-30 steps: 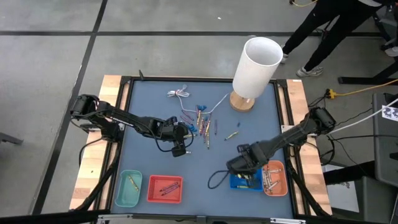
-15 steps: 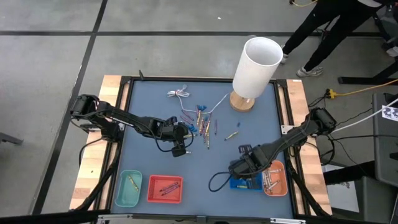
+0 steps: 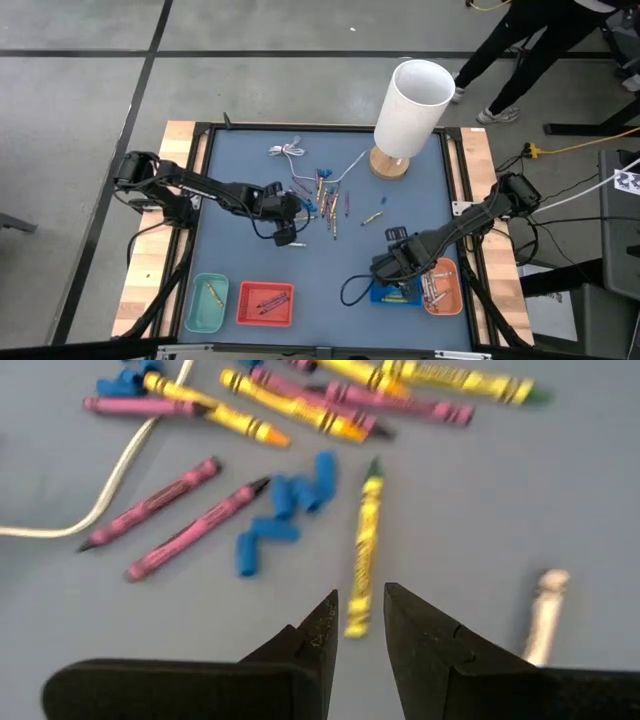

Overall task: Sort crayons
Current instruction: Put the green crayon into the blue basket

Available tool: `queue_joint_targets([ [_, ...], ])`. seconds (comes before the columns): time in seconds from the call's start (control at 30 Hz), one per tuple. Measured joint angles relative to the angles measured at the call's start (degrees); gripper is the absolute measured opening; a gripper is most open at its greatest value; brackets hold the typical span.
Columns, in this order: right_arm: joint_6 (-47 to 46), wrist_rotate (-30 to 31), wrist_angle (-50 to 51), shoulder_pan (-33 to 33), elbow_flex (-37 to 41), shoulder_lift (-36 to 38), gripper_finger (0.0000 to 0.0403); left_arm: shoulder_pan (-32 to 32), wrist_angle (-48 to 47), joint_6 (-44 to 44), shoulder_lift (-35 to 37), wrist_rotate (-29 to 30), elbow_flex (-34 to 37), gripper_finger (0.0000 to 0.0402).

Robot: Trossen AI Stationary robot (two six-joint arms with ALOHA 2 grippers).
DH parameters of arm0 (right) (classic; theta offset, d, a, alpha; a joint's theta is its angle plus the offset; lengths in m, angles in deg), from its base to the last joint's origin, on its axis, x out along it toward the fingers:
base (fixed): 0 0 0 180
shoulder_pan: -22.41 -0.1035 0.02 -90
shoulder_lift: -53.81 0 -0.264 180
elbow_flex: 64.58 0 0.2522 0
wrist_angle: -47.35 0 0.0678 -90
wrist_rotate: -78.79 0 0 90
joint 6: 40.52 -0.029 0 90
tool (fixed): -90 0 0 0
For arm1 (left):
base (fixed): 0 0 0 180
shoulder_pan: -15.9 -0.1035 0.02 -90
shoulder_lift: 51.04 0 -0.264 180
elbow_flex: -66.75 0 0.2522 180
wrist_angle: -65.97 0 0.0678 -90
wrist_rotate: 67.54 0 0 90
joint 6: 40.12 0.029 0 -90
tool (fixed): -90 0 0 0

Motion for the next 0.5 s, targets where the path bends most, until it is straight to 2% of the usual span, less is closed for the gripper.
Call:
queue_joint_targets([
  [0.13,1.38,3.18,0.52,0.00,0.00,0.00,0.0156,-1.68,-4.42,5.24,0.00,-0.74,0.02,0.0069],
  [0.27,1.84,5.69,0.52,0.02,0.00,0.02,0.0156,-3.51,-7.72,11.95,0.00,-4.26,0.07,0.0069],
  [0.5,2.71,6.17,0.52,0.02,0.00,0.02,0.0156,-7.42,-8.77,24.29,0.00,-8.17,0.07,0.0069],
])
